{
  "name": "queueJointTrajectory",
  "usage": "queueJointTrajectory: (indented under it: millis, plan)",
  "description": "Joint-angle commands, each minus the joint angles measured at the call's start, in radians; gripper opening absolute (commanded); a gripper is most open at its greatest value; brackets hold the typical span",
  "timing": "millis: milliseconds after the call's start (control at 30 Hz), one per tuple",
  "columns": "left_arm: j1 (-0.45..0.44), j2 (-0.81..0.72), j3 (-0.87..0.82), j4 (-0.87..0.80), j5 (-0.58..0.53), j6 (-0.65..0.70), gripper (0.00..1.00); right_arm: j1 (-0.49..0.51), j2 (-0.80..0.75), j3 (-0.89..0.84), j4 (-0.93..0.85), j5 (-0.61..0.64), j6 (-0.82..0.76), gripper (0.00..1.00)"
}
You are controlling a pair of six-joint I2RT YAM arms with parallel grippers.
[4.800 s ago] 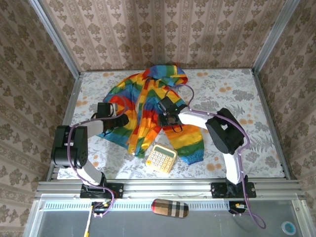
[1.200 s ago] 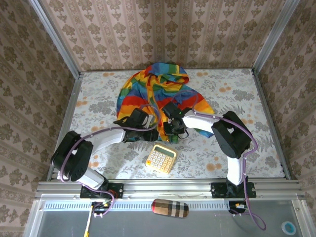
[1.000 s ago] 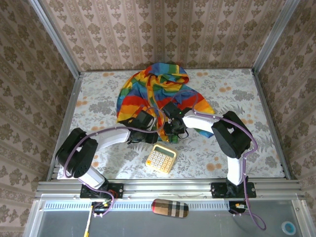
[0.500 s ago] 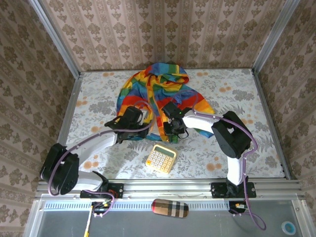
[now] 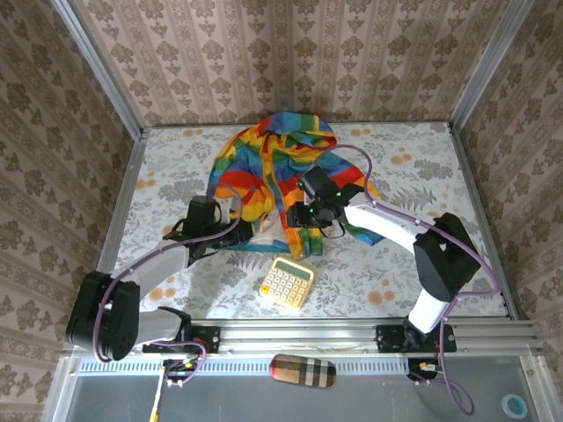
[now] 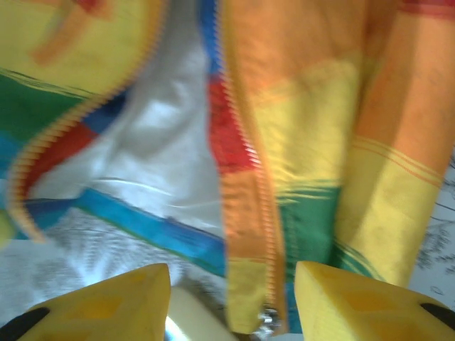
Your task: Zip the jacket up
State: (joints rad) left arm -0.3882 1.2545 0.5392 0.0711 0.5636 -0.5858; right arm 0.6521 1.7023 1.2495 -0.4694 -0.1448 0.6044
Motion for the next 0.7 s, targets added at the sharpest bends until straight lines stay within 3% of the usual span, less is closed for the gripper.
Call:
queueJointTrajectory:
  millis: [0,367,667]
  plan:
    - [0.015,-0.006,-0.022,0.129,0.128,-0.045,0.00,0.003,-0.025,0.042,0.031,-0.138,0.067,0.51]
    - [0.017,0.000,-0.029,0.166,0.217,-0.012,0.00,0.009,0.059,0.060,0.157,-0.305,0.179,0.52]
    - [0.015,-0.007,-0.028,0.157,0.240,0.003,0.00,0.020,0.109,0.055,0.234,-0.361,0.229,0.50]
